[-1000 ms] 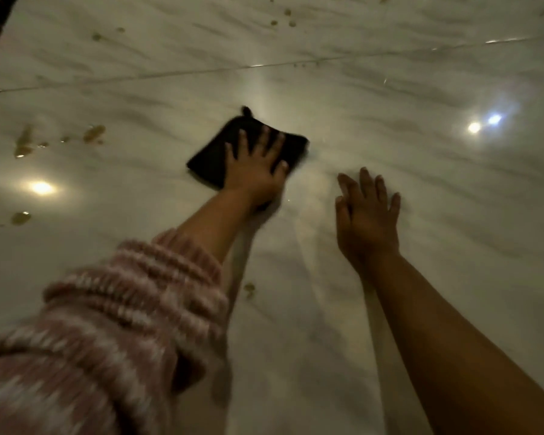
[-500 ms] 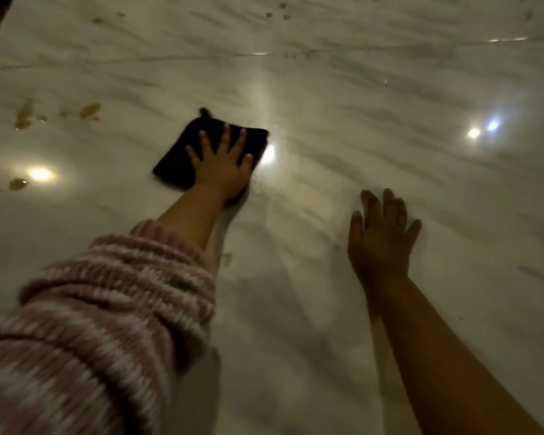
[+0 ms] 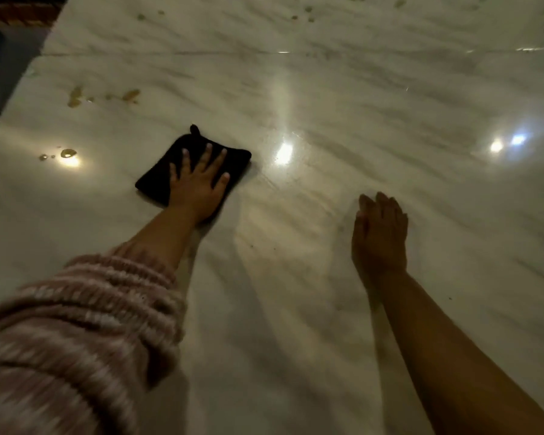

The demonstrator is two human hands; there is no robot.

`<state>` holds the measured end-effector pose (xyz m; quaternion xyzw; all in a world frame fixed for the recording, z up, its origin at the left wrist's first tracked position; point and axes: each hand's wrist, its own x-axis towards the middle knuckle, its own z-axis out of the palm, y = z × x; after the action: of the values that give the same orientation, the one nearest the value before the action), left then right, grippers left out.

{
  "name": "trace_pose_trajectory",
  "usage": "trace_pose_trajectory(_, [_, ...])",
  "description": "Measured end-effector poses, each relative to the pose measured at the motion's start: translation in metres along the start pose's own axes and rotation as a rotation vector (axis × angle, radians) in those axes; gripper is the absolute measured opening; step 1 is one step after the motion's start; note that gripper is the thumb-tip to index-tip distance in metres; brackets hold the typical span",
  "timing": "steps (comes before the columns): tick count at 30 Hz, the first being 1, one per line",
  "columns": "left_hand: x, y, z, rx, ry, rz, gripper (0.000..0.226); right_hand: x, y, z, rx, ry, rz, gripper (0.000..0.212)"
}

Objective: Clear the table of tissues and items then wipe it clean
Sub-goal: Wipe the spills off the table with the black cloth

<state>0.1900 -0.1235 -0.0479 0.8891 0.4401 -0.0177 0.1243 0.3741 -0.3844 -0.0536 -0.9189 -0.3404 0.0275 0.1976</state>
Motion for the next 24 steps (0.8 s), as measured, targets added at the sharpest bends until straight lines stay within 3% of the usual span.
trace_pose_trajectory(1, [-0.003, 0.007, 0.001, -0.016, 0.002, -0.050, 0.053, 0.001, 0.000, 0.000, -0.009, -0.016, 0.000, 0.045])
trace_pose_trajectory(3, [-0.023, 0.022, 0.008, 0.000, -0.008, 0.017, 0.055, 0.004, -0.002, 0.000, -0.015, -0.027, 0.021, 0.043])
trace_pose_trajectory(7, [-0.097, 0.013, 0.024, 0.116, -0.039, 0.534, 0.061, -0.001, -0.024, 0.000, 0.064, 0.011, 0.076, 0.046])
trace_pose_trajectory(9, [-0.098, -0.013, 0.018, 0.127, -0.028, 0.622, 0.058, -0.013, -0.041, 0.007, 0.087, -0.017, 0.043, 0.048])
trace_pose_trajectory(14, [-0.023, -0.060, -0.006, -0.004, 0.009, 0.071, 0.054, -0.027, -0.055, 0.023, -0.016, 0.039, 0.000, 0.052])
trace_pose_trajectory(17, [-0.014, -0.046, -0.008, 0.009, -0.012, 0.001, 0.053, -0.027, -0.055, 0.023, -0.032, 0.070, 0.012, 0.050])
trace_pose_trajectory(19, [-0.034, -0.035, -0.003, 0.028, -0.048, 0.127, 0.053, -0.027, -0.056, 0.022, -0.047, 0.061, 0.012, 0.048])
trace_pose_trajectory(21, [-0.069, -0.039, 0.002, 0.068, -0.064, 0.364, 0.055, -0.028, -0.060, 0.020, -0.055, 0.046, 0.045, 0.047])
trace_pose_trajectory(24, [-0.107, -0.073, 0.002, 0.102, -0.120, 0.631, 0.060, -0.034, -0.068, 0.023, -0.071, -0.053, 0.173, 0.047])
